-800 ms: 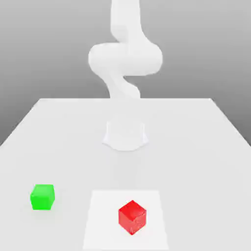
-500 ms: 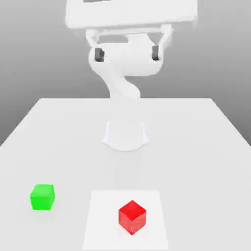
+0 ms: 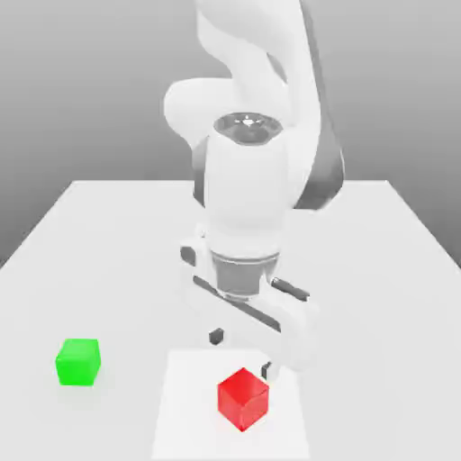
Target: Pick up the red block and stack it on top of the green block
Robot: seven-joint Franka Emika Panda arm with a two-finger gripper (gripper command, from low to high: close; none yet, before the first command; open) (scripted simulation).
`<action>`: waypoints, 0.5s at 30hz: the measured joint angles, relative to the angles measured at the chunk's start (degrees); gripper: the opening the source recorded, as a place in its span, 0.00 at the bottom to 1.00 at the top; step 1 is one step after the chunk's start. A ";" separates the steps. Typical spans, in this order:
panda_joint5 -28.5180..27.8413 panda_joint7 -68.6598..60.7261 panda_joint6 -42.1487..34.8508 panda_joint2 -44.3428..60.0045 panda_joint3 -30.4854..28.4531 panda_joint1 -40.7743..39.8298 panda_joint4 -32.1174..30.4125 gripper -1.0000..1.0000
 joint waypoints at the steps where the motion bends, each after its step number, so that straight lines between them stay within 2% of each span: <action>1: -1.02 0.93 1.66 2.07 -0.81 0.59 0.24 0.50; 3: -2.97 2.50 5.07 6.22 -2.85 2.21 0.83 0.50; 4: -3.76 3.10 6.42 7.84 -3.74 2.93 1.07 0.00; 10: -4.19 3.45 7.21 8.65 -4.18 3.29 1.19 0.00; 15: 0.22 0.19 0.90 1.04 -1.46 1.51 -0.02 0.00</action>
